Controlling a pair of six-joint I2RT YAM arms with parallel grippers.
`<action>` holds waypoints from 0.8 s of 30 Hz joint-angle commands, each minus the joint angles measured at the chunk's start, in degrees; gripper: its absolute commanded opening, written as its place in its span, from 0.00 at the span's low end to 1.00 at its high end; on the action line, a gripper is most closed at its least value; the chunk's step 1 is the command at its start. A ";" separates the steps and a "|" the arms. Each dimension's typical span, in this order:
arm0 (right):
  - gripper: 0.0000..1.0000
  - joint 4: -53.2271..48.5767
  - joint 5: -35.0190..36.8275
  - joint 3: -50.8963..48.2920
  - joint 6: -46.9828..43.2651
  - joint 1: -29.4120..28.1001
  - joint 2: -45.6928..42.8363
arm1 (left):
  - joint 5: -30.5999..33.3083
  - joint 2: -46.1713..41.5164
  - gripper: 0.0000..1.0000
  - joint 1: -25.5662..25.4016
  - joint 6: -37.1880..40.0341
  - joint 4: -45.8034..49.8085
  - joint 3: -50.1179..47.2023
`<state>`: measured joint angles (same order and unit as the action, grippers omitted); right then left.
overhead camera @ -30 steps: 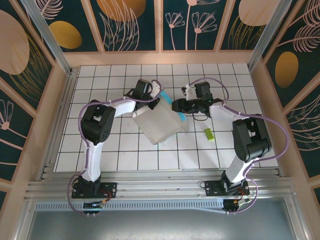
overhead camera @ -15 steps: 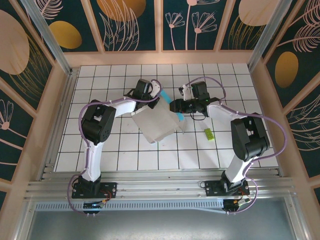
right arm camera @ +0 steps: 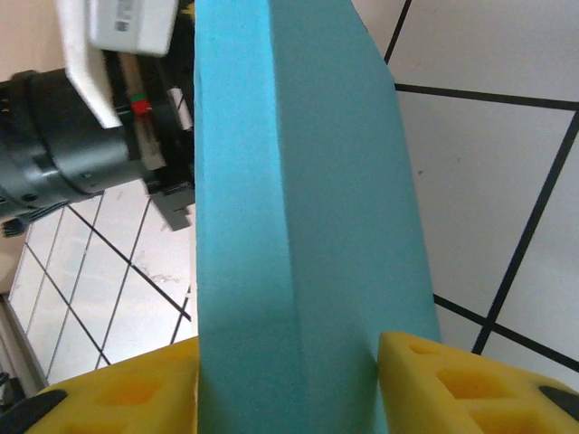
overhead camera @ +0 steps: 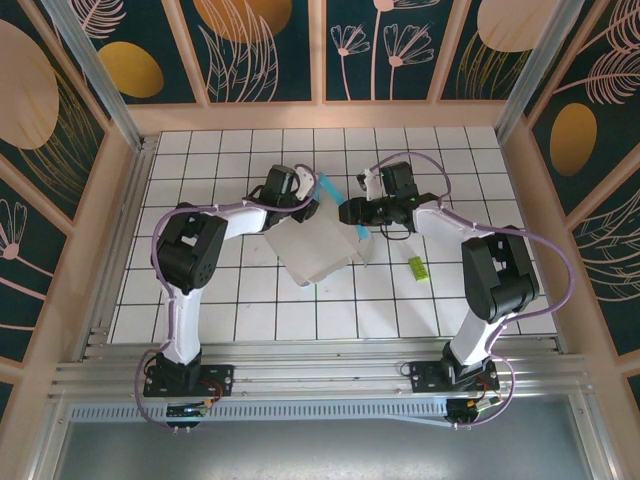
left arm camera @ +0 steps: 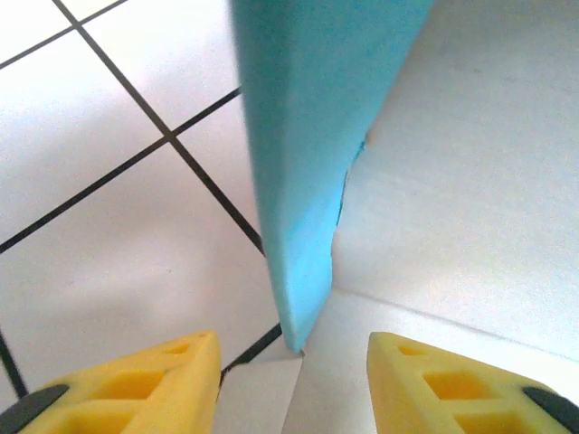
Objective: Fold the paper box
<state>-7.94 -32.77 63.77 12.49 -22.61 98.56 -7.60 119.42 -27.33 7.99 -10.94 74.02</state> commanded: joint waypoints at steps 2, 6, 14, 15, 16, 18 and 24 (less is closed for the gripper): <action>0.57 -3.31 2.47 2.57 -1.58 -0.52 -0.94 | 3.38 -5.80 0.50 0.26 -2.80 -3.63 -2.43; 0.62 -4.89 3.99 4.29 -2.24 -0.64 -2.11 | 2.32 -10.64 0.53 0.35 -5.01 -4.38 -5.76; 0.67 -5.68 14.49 4.41 -1.56 -2.18 -7.94 | -3.03 -20.00 0.57 2.73 -13.56 -0.57 -5.62; 0.67 -5.95 17.91 4.03 -0.12 -2.71 -9.52 | -3.54 -20.26 0.58 3.09 -14.91 0.81 -4.46; 0.67 -6.54 22.68 3.71 2.50 -3.58 -11.60 | -4.05 -19.91 0.59 3.61 -16.66 3.18 -2.12; 0.64 -7.74 29.21 2.70 9.83 -5.42 -15.84 | -5.17 -17.88 0.58 4.22 -19.81 9.09 3.59; 0.57 -20.08 41.59 1.17 44.45 -13.57 -23.02 | -7.30 -8.68 0.57 4.26 -20.03 22.50 19.94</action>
<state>-18.65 -0.54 65.84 36.05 -33.30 76.03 -12.97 106.26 -22.92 -10.09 1.63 88.75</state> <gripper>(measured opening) 0.576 0.569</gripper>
